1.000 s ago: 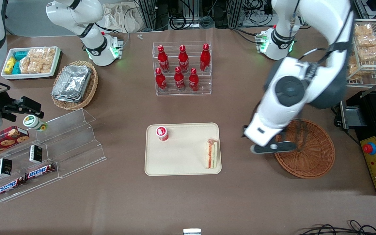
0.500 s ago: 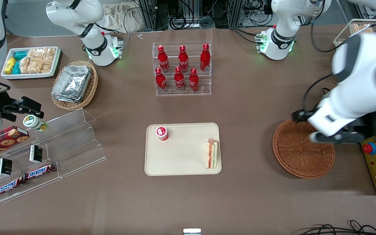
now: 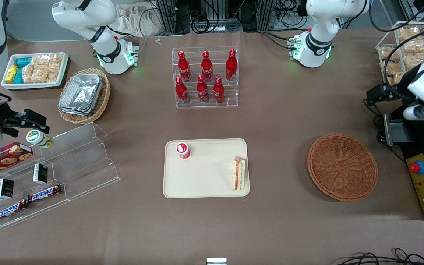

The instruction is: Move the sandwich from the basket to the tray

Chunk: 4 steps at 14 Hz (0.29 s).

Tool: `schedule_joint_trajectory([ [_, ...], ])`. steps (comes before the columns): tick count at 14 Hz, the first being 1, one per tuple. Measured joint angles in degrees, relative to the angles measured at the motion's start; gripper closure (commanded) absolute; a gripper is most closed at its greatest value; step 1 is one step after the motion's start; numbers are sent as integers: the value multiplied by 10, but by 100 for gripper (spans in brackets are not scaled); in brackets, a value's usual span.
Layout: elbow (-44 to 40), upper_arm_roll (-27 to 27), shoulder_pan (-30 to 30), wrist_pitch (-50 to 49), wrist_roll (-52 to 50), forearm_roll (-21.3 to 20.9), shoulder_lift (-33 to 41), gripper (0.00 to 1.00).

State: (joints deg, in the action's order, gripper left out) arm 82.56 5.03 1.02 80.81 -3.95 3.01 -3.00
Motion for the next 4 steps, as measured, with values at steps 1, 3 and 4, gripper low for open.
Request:
schedule_joint_trajectory([
  [1,2,-4,-1,0,0,7,5,0],
  [3,6,-8,-6,0,-1,10,7,0],
  [4,8,-9,-8,0,-4,10,7,0],
])
